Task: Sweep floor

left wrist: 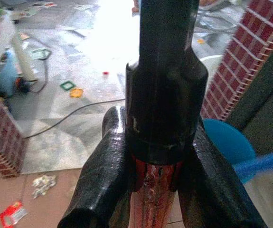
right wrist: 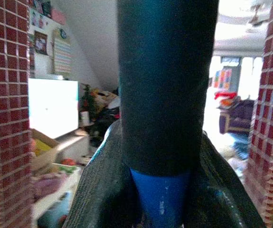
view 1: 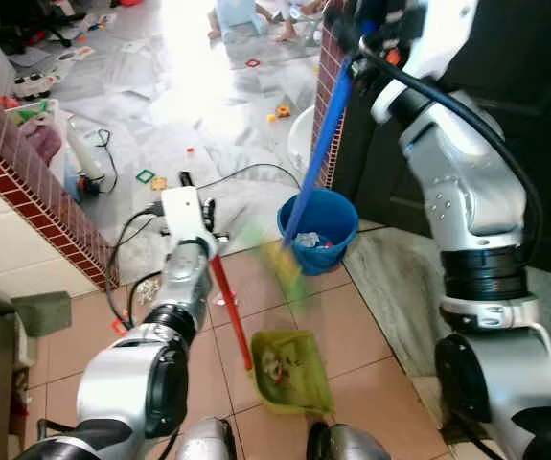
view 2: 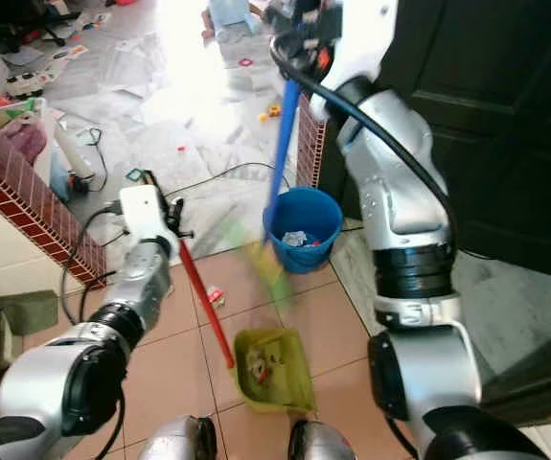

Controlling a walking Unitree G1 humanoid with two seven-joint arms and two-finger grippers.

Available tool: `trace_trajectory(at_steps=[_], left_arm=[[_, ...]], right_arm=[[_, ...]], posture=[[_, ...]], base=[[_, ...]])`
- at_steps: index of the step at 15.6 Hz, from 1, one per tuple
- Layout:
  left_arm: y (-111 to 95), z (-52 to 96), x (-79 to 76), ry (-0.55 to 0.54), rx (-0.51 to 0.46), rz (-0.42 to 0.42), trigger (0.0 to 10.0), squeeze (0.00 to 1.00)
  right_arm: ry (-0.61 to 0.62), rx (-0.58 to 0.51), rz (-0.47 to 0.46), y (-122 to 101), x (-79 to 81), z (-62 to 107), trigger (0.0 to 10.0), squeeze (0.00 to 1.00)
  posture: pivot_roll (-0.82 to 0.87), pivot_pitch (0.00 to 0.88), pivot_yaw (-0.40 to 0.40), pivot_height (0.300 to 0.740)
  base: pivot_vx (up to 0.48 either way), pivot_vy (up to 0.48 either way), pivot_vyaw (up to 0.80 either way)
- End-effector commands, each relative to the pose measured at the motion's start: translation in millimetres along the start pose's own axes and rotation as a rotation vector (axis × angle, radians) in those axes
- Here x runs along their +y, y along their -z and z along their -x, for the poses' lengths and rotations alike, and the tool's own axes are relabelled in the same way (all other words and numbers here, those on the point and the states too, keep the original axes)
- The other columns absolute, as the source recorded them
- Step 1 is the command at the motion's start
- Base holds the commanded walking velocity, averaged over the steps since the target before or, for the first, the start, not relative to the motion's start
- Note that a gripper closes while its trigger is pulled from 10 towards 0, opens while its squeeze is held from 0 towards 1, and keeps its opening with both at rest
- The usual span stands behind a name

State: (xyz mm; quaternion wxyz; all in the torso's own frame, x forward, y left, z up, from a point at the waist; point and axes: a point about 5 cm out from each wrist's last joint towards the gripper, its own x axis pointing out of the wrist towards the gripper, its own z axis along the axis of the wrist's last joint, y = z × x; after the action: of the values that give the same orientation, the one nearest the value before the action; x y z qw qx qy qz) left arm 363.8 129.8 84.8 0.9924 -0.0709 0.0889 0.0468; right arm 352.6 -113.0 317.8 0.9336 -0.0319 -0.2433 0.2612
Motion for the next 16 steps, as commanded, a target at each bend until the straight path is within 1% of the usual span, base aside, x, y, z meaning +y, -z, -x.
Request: trace_trajectory(at_steps=[1,2,3,4,5,6,8,9,10,12,13,15,16], left_arm=[[-15,-5.0,5.0,-0.017,-0.047,0.009,10.0,0.00],[-21,-5.6,5.3,-0.004,-0.083,0.006,10.0,0.00],[-28,-5.5,3.6,0.029,-0.131,0.000,10.0,0.00],[-37,-4.5,4.2,0.065,-0.191,0.007,10.0,0.00],[-42,-2.7,4.8,0.092,-0.224,0.027,10.0,0.00],[-45,-0.5,6.5,0.103,-0.244,0.039,10.0,0.00],[-45,8.0,12.1,0.112,-0.282,0.046,10.0,0.00],[-43,15.2,15.1,0.110,-0.286,0.045,10.0,0.00],[-40,28.6,18.1,0.113,-0.307,0.008,10.0,0.00],[-36,44.1,19.3,0.122,-0.295,0.019,10.0,0.00],[-34,50.7,19.6,0.124,-0.291,0.008,10.0,0.00],[-37,65.2,23.6,0.106,-0.276,0.017,10.0,0.00],[-40,67.0,24.9,0.101,-0.276,0.020,10.0,0.00]], right_arm=[[0.005,-0.003,0.035,1,-1.0,2.3,10.0,0.00],[0.012,0.042,0.083,14,-3.1,10.4,10.0,0.00],[0.025,0.090,0.113,28,-5.0,20.6,10.0,0.00],[0.055,0.161,0.122,52,-6.7,38.6,10.0,0.00],[0.073,0.206,0.135,68,-5.9,51.6,10.0,0.00],[0.074,0.229,0.145,77,-2.9,60.9,10.0,0.00],[0.082,0.276,0.133,94,3.9,79.2,10.0,0.00],[0.112,0.298,0.126,101,6.3,89.9,10.0,0.00],[0.188,0.316,0.103,108,6.5,102.6,10.0,0.00],[0.296,0.316,0.126,110,2.6,116.9,10.0,0.00],[0.358,0.327,0.126,112,-0.4,124.7,10.0,0.00],[0.473,0.358,0.156,116,-7.4,144.1,10.0,0.00],[0.494,0.371,0.154,118,-9.1,147.9,10.0,0.00]], posture=[[-0.18,0.000,0.066,0.740],[-0.18,0.000,0.069,0.740],[-0.17,0.000,0.069,0.740],[-0.15,0.000,0.073,0.740],[-0.14,0.000,0.075,0.740],[-0.14,0.000,0.077,0.740],[-0.13,0.000,0.073,0.740],[-0.12,0.000,0.071,0.740],[-0.12,0.000,0.062,0.740],[-0.11,0.000,0.055,0.740],[-0.11,0.000,0.053,0.740],[-0.11,0.000,0.053,0.740],[-0.11,0.000,0.052,0.740]], base=[[0.000,0.000,0.00],[0.000,0.000,0.00],[0.000,0.000,0.00],[0.000,0.000,0.00],[0.000,0.000,0.00],[0.000,0.000,0.00],[0.000,0.000,0.00],[0.000,0.000,0.00],[0.000,0.000,0.00],[0.000,0.000,0.00],[0.000,0.000,0.00],[0.000,0.000,0.00],[0.000,0.000,0.00]])
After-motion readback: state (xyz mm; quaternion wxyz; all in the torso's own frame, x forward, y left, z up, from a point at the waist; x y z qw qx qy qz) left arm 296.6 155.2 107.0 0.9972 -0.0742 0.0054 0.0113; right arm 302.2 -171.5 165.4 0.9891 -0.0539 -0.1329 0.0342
